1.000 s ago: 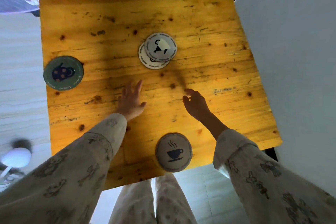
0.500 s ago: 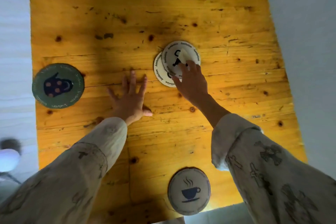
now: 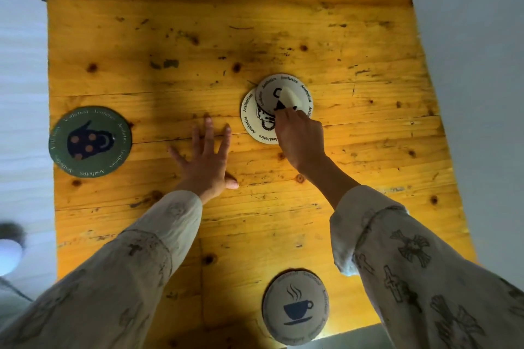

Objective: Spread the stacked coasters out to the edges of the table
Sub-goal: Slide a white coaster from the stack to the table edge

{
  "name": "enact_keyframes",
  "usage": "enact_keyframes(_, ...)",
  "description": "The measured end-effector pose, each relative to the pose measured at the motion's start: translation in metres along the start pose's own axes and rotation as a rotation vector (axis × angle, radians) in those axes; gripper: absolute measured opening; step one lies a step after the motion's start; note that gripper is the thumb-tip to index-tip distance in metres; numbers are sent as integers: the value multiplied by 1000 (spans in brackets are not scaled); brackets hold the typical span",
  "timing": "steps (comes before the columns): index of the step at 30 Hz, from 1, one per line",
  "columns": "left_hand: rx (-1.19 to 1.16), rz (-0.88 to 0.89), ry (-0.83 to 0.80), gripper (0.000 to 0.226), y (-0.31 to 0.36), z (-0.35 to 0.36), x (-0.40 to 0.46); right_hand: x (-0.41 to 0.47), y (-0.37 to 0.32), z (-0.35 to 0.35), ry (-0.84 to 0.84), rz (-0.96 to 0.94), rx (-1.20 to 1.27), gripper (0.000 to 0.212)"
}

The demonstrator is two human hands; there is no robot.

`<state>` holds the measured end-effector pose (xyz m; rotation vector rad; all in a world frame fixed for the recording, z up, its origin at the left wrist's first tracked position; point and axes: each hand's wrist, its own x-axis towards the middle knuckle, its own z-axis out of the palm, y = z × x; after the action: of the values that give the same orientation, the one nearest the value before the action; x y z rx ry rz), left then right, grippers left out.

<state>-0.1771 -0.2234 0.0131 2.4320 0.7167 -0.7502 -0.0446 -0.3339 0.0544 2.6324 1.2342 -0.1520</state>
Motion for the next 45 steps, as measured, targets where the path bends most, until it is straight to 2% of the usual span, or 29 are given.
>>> enact_keyframes(5, 81, 23, 58, 117, -8, -1, -4, -21, 34, 0, 193, -23, 134, 32)
enact_keyframes(9, 79, 70, 198, 97, -1, 12, -19, -49, 83, 9, 283, -63, 199, 40)
enact_keyframes(14, 49, 190, 269, 78, 53, 27, -21, -81, 134, 26, 240, -60, 194, 42)
enact_keyframes(20, 87, 343, 281, 74, 140, 36, -3, -118, 189, 51, 249, -6, 237, 34)
enact_keyframes(26, 149, 422, 172, 81, 210, 48, 23, -135, 234, 81, 249, 57, 306, 31)
enact_keyframes(31, 218, 414, 199, 95, 240, 53, 45, -142, 246, 103, 206, 74, 473, 18)
enact_keyframes(34, 220, 413, 240, 98, 243, 53, 52, -144, 248, 113, 125, 98, 573, 34)
enact_keyframes(36, 205, 425, 234, 97, 246, 52, 57, -142, 250, 114, 142, 126, 610, 38)
enact_keyframes(41, 308, 512, 76, 95, 259, 36, 79, -124, 266, 112, 221, 228, 674, 44)
enact_keyframes(43, 353, 542, 98, 91, 262, 28, 85, -115, 272, 112, 183, 218, 665, 46)
enact_keyframes(45, 342, 491, 199, 89, 264, 27, 84, -105, 274, 113, 111, 168, 606, 50)
